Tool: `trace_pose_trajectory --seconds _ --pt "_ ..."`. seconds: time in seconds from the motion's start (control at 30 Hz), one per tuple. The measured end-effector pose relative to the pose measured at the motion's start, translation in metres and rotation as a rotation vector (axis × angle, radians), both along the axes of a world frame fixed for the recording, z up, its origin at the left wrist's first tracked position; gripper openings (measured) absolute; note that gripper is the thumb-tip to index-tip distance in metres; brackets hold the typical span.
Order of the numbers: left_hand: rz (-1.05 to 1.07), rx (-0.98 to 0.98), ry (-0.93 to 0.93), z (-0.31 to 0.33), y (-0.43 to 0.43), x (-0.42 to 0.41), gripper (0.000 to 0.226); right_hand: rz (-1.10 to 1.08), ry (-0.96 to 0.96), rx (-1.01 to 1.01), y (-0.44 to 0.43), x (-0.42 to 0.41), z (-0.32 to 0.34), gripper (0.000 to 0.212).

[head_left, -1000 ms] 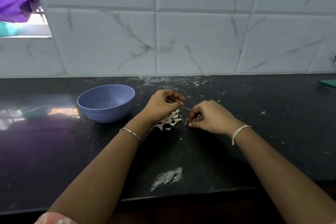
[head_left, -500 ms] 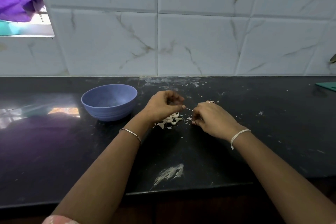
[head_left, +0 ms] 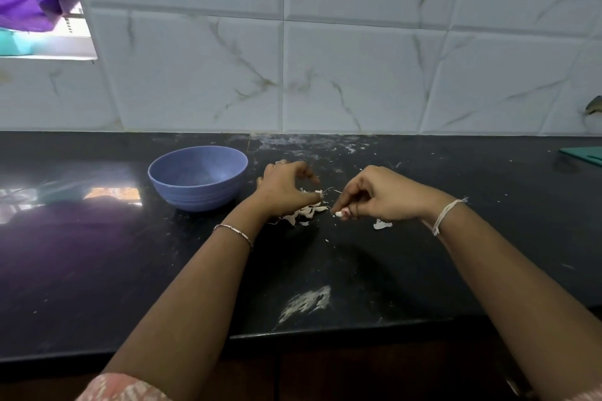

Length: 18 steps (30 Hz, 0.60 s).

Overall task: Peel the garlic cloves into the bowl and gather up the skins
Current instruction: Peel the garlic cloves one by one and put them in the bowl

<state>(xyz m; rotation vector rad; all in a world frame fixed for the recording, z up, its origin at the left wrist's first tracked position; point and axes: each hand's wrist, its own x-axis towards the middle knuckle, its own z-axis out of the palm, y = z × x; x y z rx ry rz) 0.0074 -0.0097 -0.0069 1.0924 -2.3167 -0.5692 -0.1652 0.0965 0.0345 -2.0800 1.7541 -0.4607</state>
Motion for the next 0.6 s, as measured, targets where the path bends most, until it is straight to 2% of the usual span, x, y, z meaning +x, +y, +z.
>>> trace_pose_trajectory --seconds 0.17,0.43,0.5,0.6 --pt "0.009 0.022 0.126 0.001 -0.001 -0.002 0.024 0.068 -0.237 0.213 0.001 0.000 0.017 0.018" --pt "0.025 0.008 0.231 0.002 -0.004 -0.003 0.020 0.074 -0.335 0.247 -0.004 0.004 0.043 0.011" --pt "0.028 0.014 0.241 0.001 -0.005 -0.004 0.020 0.051 -0.249 0.249 -0.008 0.008 0.038 0.010" --pt "0.024 0.017 0.247 -0.002 -0.006 -0.004 0.018 0.008 0.042 0.331 -0.018 0.018 0.009 0.011"
